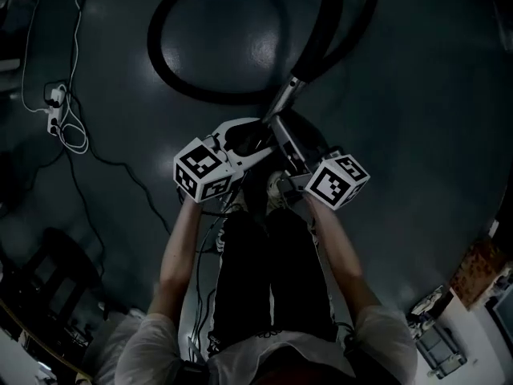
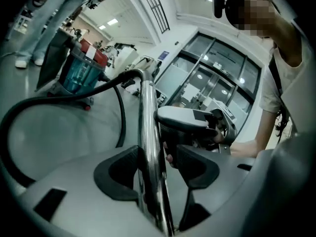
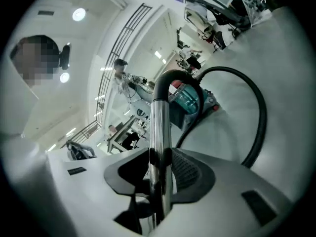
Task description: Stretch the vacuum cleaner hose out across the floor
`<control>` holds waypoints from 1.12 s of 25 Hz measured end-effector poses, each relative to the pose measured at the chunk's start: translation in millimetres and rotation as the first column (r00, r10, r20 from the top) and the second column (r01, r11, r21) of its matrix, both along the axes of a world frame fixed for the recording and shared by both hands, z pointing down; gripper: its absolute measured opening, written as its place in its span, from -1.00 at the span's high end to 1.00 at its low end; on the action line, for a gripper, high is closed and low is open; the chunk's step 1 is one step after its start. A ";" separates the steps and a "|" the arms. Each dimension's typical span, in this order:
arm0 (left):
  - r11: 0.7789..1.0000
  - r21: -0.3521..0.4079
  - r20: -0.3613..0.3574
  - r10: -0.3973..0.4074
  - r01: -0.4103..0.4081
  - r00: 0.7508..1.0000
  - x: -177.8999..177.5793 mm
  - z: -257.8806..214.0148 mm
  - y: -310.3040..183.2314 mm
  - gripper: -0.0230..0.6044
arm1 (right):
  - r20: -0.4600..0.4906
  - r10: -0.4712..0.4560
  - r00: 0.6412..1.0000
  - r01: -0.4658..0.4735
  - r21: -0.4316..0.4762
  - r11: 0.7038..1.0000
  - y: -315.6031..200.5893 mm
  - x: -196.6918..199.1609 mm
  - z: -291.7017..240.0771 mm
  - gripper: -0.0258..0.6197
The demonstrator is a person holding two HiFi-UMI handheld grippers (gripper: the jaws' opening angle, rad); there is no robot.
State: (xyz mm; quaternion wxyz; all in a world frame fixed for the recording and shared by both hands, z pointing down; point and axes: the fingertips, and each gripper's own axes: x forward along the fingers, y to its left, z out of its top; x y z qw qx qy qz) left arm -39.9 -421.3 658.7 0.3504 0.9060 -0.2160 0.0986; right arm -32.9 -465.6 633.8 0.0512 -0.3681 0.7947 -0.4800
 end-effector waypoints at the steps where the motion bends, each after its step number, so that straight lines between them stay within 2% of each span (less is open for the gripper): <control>1: 1.000 -0.008 0.001 -0.029 0.029 1.000 -4.3 -17.6 -2.3 0.16 | 0.010 -0.035 0.999 0.035 -0.007 0.999 -2.1 -7.0 -19.5 0.43; 3: 0.998 -0.007 0.001 -0.060 0.060 0.998 -12.4 -53.9 -5.0 0.16 | 0.024 -0.092 0.995 0.092 0.001 0.996 -4.0 -18.4 -58.7 0.45; 7: 0.998 0.018 -0.021 -0.060 0.060 0.998 -32.3 -141.6 0.7 0.16 | 0.046 -0.166 0.985 0.163 0.060 0.985 2.8 -40.7 -147.2 0.45; 11: 0.997 0.048 -0.026 -0.065 0.066 0.998 -55.3 -243.3 20.7 0.16 | -0.014 -0.276 0.961 0.275 0.145 0.950 25.6 -68.6 -248.3 0.45; 14: 0.992 0.109 -0.026 -0.064 0.066 0.998 -68.0 -328.8 39.2 0.16 | 0.015 -0.314 0.949 0.305 0.205 0.930 43.5 -80.7 -332.2 0.45; 15: 0.990 0.123 -0.044 -0.059 0.064 0.997 -68.7 -360.0 46.0 0.16 | 0.032 -0.316 0.948 0.300 0.228 0.926 49.4 -81.5 -362.5 0.45; 17: 0.992 0.104 -0.139 -0.062 0.077 0.988 -63.9 -425.9 63.2 0.16 | 0.077 -0.305 0.949 0.275 0.268 0.923 63.9 -77.0 -424.9 0.45; 19: 0.991 0.049 -0.263 -0.107 0.124 0.959 -56.8 -484.8 80.9 0.16 | 0.125 -0.286 0.950 0.239 0.301 0.923 80.9 -69.7 -480.4 0.45; 21: 0.985 0.026 -0.316 -0.155 0.172 0.936 -49.0 -522.8 103.0 0.16 | 0.188 -0.261 0.947 0.201 0.288 0.936 102.8 -61.6 -516.1 0.45; 24: 0.978 0.050 -0.260 -0.182 0.201 0.948 -26.0 -545.4 146.7 0.16 | 0.276 -0.241 0.930 0.194 0.186 0.963 143.8 -40.7 -538.3 0.45; 26: 0.979 0.062 -0.219 -0.176 0.193 0.960 -10.7 -553.0 178.1 0.16 | 0.305 -0.277 0.911 0.244 0.143 0.959 173.5 -27.6 -547.3 0.45; 28: 0.979 0.067 -0.222 -0.172 0.191 0.960 1.7 -562.2 211.8 0.16 | 0.325 -0.334 0.885 0.307 0.132 0.942 206.0 -16.3 -557.4 0.45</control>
